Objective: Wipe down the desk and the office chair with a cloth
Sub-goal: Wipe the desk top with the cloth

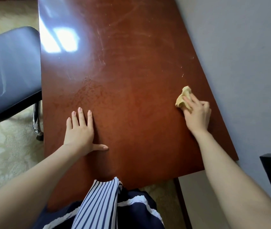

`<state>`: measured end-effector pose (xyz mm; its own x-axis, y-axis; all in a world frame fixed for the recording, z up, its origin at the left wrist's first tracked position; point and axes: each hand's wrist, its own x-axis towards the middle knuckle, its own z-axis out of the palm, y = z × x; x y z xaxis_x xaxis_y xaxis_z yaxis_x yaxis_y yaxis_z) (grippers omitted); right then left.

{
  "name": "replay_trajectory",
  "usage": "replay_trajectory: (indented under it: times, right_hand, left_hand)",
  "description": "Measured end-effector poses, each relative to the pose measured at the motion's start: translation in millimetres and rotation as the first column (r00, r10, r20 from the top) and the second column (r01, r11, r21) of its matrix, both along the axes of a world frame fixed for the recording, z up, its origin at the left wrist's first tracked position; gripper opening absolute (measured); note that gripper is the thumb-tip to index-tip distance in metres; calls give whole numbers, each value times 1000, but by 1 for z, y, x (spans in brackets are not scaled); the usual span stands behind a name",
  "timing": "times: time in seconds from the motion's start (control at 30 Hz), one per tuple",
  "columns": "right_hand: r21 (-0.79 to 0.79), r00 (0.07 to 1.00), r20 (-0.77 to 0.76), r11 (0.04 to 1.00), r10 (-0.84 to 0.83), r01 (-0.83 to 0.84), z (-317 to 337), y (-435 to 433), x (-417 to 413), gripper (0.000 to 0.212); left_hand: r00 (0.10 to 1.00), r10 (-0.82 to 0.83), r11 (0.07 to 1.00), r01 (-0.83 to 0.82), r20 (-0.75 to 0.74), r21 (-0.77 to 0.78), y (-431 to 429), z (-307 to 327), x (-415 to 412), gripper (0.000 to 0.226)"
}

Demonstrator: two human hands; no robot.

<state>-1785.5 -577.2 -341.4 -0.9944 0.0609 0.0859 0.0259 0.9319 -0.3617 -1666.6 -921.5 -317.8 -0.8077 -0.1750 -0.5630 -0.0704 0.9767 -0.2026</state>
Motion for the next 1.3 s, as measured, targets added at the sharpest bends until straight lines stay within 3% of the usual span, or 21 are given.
replay_trajectory:
  times: [0.2,0.33,0.57,0.73,0.83,0.97,1.13,1.3]
  right_hand:
    - [22,946,125,954,-299,299,12,-16,-84,40]
    - [12,929,197,948,-315,319,16,-47,-113,37]
    - [-75,997,71,997,28,-23,5,-129,-73,43]
    - [-146,951,-21,940,308,-307,-1,-156,-1,43]
    - [-158,927,-133,916,351,-369,-4,-145,43,41]
    - [-140,943,-244,954,225,-264,-9,-108,89,39]
    - [-131,965,-254,991,-59,26,-13,-43,120,43]
    - [-141,907,-199,927,-372,349,-9,3,89,36]
  left_hand:
    - [1000,-6,1000,6,9,-2,1,1,-1,142]
    - [1000,-9,1000,10,13,-14,1,1,-3,143]
    - [999,-1,1000,2,38,-25,-2,3,-9,143]
    - [999,-3,999,5,45,-43,-2,5,-12,143]
    - [999,4,1000,-2,49,-30,-1,6,-12,144]
    - [999,19,1000,-18,49,-12,-1,5,-10,144]
    - [999,20,1000,-20,45,-3,0,3,-8,144]
    - [999,15,1000,-15,47,-1,3,2,-5,144]
